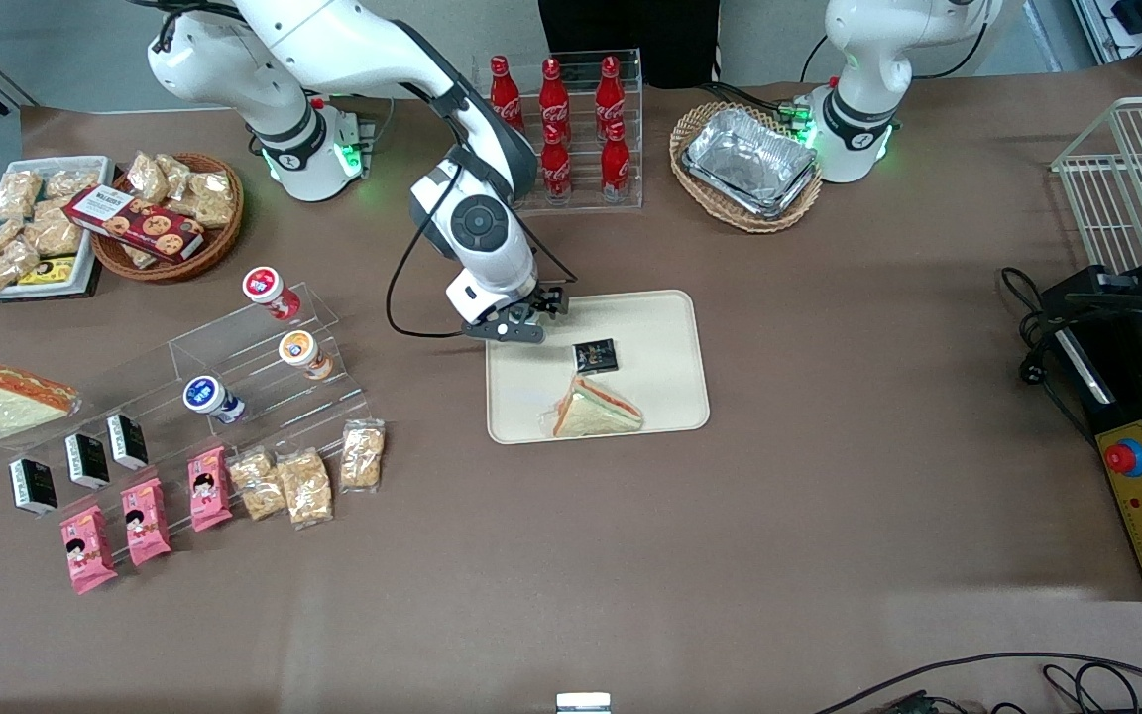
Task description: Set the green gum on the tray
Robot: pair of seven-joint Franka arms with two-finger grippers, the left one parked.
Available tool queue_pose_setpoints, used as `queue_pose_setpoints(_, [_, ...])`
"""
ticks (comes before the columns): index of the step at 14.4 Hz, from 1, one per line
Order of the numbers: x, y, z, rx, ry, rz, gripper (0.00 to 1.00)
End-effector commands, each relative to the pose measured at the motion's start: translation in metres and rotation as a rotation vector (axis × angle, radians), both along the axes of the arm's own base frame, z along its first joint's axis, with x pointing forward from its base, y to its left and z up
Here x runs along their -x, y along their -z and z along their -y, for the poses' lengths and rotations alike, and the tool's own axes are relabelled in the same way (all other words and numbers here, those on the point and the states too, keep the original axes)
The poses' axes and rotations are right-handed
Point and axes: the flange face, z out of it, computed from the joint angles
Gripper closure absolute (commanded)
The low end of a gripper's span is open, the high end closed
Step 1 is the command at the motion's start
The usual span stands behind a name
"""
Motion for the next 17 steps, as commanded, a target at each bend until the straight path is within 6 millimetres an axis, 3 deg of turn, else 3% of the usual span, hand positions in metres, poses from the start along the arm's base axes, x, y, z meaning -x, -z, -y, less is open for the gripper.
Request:
queue_pose_setpoints(1, [-0.038, -0.092, 0.028, -0.002, 0.028, -0.015, 0.00])
queue_pose_setpoints(5, [-0.107, -0.185, 0.092, 0.063, -0.034, -0.017, 0.00])
queue_pose_setpoints(8, [-0.154, -0.226, 0.171, 0.049, -0.059, 0.023, 0.00])
queue_pose_setpoints(11, [-0.186, -0.258, 0.260, 0.059, -0.059, 0.090, 0.00])
queue_pose_setpoints(15, [-0.195, -0.288, 0.362, 0.066, -0.174, 0.109, 0.00])
queue_pose_setpoints(17, [-0.187, -0.303, 0.389, 0.067, -0.154, 0.092, 0.00])
